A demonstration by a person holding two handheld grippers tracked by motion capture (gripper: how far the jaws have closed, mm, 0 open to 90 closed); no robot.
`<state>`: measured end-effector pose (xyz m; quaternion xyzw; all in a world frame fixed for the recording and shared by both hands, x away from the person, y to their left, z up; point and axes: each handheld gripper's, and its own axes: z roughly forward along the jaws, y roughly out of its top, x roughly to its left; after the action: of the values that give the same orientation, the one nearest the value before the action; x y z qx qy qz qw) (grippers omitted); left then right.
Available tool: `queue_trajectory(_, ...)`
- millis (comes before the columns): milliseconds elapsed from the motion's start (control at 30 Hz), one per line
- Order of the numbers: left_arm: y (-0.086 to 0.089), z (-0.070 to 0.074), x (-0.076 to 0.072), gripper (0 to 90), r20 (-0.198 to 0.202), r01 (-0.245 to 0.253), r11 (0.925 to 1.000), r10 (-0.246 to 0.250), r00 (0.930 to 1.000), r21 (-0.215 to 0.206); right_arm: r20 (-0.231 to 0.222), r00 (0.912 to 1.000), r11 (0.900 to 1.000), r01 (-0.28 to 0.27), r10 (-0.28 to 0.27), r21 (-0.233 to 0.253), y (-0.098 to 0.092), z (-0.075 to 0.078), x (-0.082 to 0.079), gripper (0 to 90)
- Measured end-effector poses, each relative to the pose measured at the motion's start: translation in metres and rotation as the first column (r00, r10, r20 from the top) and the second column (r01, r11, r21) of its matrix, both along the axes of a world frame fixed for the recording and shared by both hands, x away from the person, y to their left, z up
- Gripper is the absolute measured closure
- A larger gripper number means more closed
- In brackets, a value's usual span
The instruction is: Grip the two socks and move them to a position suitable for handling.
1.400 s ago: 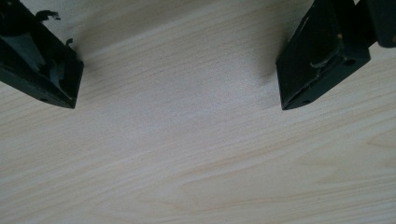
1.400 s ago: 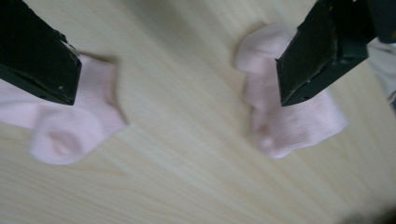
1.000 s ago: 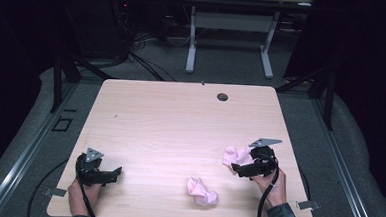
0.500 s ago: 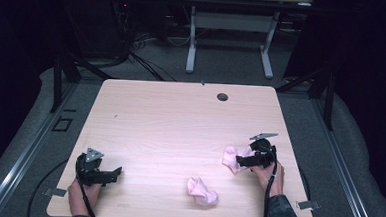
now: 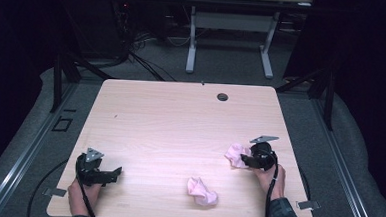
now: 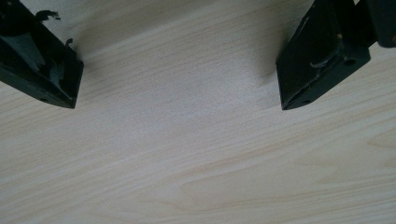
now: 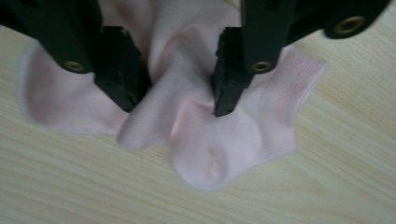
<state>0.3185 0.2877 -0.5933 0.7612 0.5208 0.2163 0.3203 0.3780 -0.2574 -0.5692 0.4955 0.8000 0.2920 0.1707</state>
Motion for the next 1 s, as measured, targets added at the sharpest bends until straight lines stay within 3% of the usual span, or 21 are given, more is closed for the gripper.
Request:
queue_trajectory(33, 0.000, 0.000, 0.000, 0.2, 0.000, 0.000, 1.0000, 0.000, 1.0000, 0.000, 0.000, 1.0000, 1.000, 0.000, 0.000, 0.000, 0.000, 0.000, 0.000, 63.2)
queue_trajectory(100, 0.000, 0.000, 0.000, 0.3, 0.000, 0.000, 1.0000, 0.000, 1.0000, 0.000, -0.005, 1.0000, 1.000, -0.005, 0.005, 0.014, -0.002, 0.000, -0.001, 77.4)
queue_trajectory(133, 0.000, 0.000, 0.000, 0.3, 0.000, 0.000, 1.0000, 0.000, 1.0000, -0.001, -0.008, 1.0000, 1.000, -0.005, 0.005, 0.025, -0.003, 0.001, -0.001, 79.3)
queue_trajectory(300, 0.000, 0.000, 0.000, 0.3, 0.000, 0.000, 1.0000, 0.000, 1.0000, 0.000, -0.006, 0.9998, 0.997, -0.021, 0.021, 0.079, -0.001, 0.008, -0.004, 81.0)
queue_trajectory(333, 0.000, 0.000, 0.000, 0.3, -0.001, 0.000, 1.0000, 0.000, 1.0000, -0.001, 0.021, 0.9988, 0.994, -0.046, 0.044, 0.099, 0.004, 0.018, -0.007, 80.9)
queue_trajectory(433, 0.000, 0.000, 0.000, 0.3, -0.001, 0.000, 1.0000, 0.000, 1.0000, -0.001, 0.034, 0.9964, 0.990, -0.081, 0.078, 0.117, 0.012, 0.032, -0.011, 80.8)
queue_trajectory(467, 0.000, 0.000, 0.000, 0.3, 0.000, 0.000, 1.0000, 0.000, 1.0000, 0.000, 0.057, 0.9919, 0.983, -0.121, 0.114, 0.138, 0.023, 0.044, -0.014, 80.6)
queue_trajectory(567, 0.000, 0.000, 0.000, 0.2, -0.001, 0.000, 1.0000, 0.000, 1.0000, 0.000, 0.080, 0.9856, 0.975, -0.160, 0.149, 0.154, 0.036, 0.055, -0.015, 80.4)
queue_trajectory(600, 0.000, 0.000, 0.000, 0.3, -0.001, 0.000, 1.0000, 0.000, 1.0000, 0.000, 0.095, 0.9775, 0.964, -0.202, 0.188, 0.172, 0.051, 0.064, -0.015, 80.0)
queue_trajectory(633, 0.000, 0.000, 0.000, 0.3, -0.001, 0.000, 1.0000, 0.000, 1.0000, 0.000, 0.095, 0.9775, 0.964, -0.202, 0.188, 0.172, 0.051, 0.064, -0.015, 80.0)
queue_trajectory(667, 0.000, 0.000, 0.000, 0.3, 0.000, 0.000, 1.0000, 0.000, 1.0000, -0.001, 0.101, 0.9690, 0.958, -0.239, 0.225, 0.160, 0.062, 0.068, -0.014, 79.6)
queue_trajectory(733, 0.000, 0.000, 0.000, 0.3, -0.001, 0.000, 1.0000, 0.000, 1.0000, -0.001, 0.094, 0.9668, 0.955, -0.250, 0.238, 0.157, 0.070, 0.069, -0.013, 79.3)
queue_trajectory(800, 0.000, 0.000, 0.000, 0.3, 0.000, 0.000, 1.0000, 0.000, 1.0000, 0.000, 0.077, 0.9562, 0.946, -0.291, 0.282, 0.142, 0.091, 0.064, -0.009, 78.4)
queue_trajectory(833, 0.000, 0.000, 0.000, 0.3, 0.000, 0.000, 1.0000, 0.000, 1.0000, 0.000, 0.077, 0.9562, 0.946, -0.291, 0.282, 0.142, 0.091, 0.064, -0.009, 78.4)
queue_trajectory(900, 0.000, 0.000, 0.000, 0.3, 0.000, 0.000, 1.0000, 0.000, 1.0000, -0.001, 0.047, 0.9497, 0.941, -0.313, 0.310, 0.127, 0.106, 0.054, -0.005, 77.6)
queue_trajectory(933, 0.000, 0.000, 0.000, 0.3, 0.000, 0.000, 1.0000, 0.000, 1.0000, -0.001, 0.002, 0.9433, 0.938, -0.330, 0.332, 0.107, 0.120, 0.040, 0.000, 76.7)
queue_trajectory(1000, 0.000, 0.000, 0.000, 0.3, 0.000, 0.000, 1.0000, 0.000, 1.0000, -0.001, -0.015, 0.9422, 0.938, -0.332, 0.335, 0.096, 0.124, 0.035, 0.001, 76.5)
